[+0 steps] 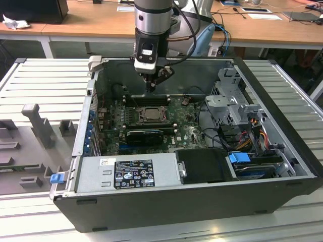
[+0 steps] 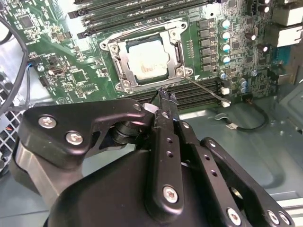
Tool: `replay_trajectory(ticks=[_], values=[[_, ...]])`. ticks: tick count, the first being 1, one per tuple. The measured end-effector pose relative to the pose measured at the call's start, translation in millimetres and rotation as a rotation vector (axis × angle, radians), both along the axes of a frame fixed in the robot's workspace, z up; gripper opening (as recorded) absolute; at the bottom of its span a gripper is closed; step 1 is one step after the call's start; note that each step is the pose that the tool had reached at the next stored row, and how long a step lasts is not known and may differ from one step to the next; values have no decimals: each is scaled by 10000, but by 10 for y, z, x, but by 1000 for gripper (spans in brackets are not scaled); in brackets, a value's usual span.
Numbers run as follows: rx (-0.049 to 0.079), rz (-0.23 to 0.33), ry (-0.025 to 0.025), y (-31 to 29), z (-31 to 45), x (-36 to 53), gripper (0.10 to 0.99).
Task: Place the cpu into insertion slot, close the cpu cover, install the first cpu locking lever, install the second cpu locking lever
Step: 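Install the first cpu locking lever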
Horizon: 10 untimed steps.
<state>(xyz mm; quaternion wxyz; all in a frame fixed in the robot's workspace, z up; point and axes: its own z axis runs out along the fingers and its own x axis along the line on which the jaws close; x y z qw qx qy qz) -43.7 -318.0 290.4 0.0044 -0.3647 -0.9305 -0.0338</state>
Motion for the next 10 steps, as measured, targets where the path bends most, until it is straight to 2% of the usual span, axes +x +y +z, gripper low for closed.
replay_trajectory(ticks=[4,10], values=[[0,511,0,0,0,0,106],[0,1656,0,0,0,0,106]])
